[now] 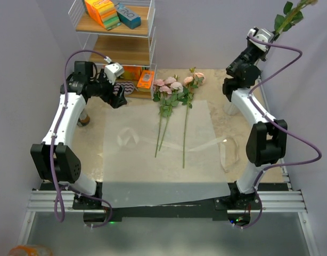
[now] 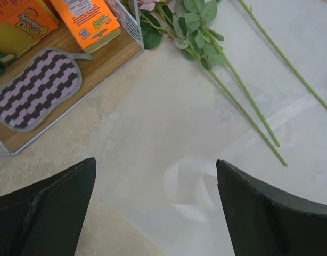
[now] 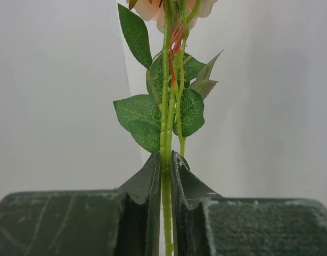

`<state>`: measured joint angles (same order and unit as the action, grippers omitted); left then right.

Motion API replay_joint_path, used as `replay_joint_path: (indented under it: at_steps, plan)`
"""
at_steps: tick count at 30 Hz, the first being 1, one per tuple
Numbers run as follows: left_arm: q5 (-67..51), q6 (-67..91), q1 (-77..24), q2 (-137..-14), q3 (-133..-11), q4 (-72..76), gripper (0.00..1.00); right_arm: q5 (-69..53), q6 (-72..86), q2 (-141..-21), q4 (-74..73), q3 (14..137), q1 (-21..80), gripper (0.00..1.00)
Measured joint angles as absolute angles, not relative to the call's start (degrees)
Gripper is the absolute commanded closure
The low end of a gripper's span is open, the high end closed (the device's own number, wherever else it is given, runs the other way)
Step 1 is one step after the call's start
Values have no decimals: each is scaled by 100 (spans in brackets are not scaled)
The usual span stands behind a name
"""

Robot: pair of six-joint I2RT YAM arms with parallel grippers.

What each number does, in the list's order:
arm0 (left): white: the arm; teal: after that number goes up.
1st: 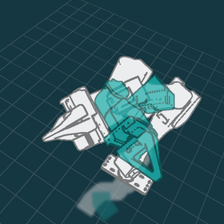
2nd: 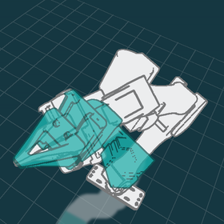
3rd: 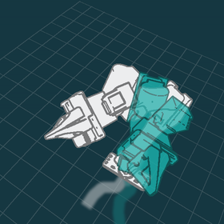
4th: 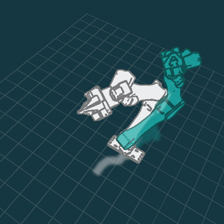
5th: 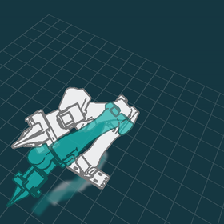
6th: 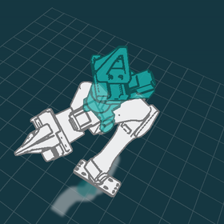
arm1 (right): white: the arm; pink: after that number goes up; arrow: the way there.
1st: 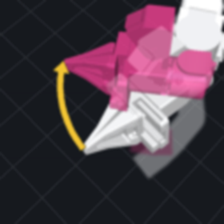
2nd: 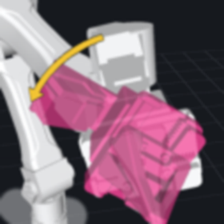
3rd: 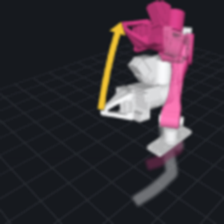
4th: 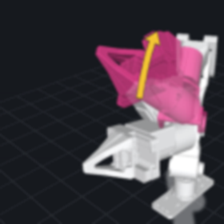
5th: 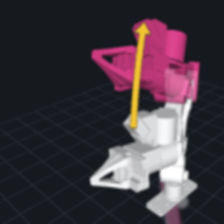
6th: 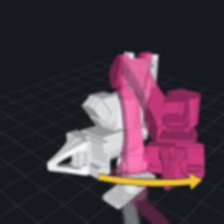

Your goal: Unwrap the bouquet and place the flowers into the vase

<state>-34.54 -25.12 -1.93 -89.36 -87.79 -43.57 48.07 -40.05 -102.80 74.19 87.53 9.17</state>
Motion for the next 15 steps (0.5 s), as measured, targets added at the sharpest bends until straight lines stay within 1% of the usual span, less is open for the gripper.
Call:
replay_joint_path:
  at_steps: [10,15]
  plan:
    - [-3465,-2510,-191,-8969,-8774,-4416,1,4650,-3699,-10278,7450,9253,884,100]
    - [-3522,-2506,-191,-8969,-8742,-4394,1,4539,-3658,-10274,7485,9229,884,100]
